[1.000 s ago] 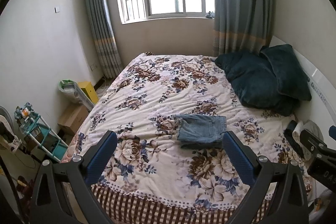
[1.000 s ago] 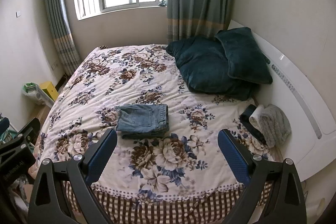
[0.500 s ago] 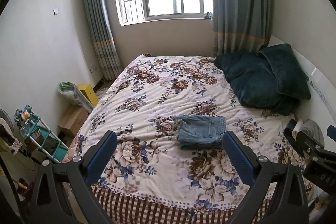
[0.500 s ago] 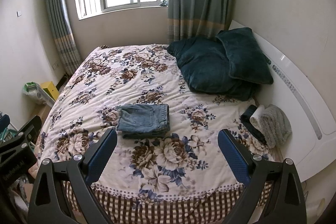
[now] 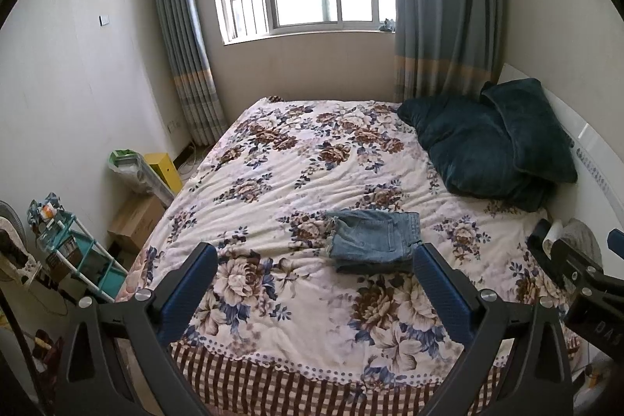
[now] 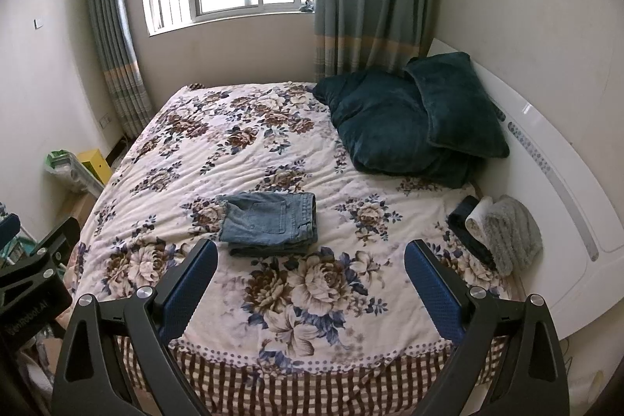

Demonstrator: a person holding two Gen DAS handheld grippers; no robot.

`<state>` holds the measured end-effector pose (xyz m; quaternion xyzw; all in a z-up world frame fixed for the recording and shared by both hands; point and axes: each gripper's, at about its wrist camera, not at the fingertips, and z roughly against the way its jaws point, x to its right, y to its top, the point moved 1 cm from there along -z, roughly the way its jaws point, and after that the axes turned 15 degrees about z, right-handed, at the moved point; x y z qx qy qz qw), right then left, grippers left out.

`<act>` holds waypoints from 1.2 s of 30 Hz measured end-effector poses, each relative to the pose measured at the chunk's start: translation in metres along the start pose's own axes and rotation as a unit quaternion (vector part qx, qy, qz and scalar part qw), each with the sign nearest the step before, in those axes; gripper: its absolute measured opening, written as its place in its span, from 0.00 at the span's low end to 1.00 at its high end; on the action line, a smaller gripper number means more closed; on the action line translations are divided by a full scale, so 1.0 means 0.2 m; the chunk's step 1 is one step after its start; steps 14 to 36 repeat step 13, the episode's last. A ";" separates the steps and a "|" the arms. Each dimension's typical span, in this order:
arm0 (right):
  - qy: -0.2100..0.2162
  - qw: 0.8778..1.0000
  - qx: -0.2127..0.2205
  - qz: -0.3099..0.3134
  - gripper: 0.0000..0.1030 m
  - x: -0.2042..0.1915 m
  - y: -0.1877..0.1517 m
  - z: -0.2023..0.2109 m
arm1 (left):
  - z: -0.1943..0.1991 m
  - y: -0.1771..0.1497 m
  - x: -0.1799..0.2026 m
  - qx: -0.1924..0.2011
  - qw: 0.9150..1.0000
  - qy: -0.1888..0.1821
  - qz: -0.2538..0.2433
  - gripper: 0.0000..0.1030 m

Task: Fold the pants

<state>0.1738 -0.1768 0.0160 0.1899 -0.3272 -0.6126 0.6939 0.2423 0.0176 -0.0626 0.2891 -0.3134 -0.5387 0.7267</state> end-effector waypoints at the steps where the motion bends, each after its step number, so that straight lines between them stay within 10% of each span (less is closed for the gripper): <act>1: 0.004 1.000 0.000 0.000 0.96 0.00 0.00 0.00 | 0.00 0.00 0.00 0.000 1.000 0.001 0.000 1.00; 36: 0.015 1.000 0.008 0.008 0.98 -0.02 0.03 0.00 | 0.02 -0.01 -0.03 0.005 1.000 -0.006 0.004 1.00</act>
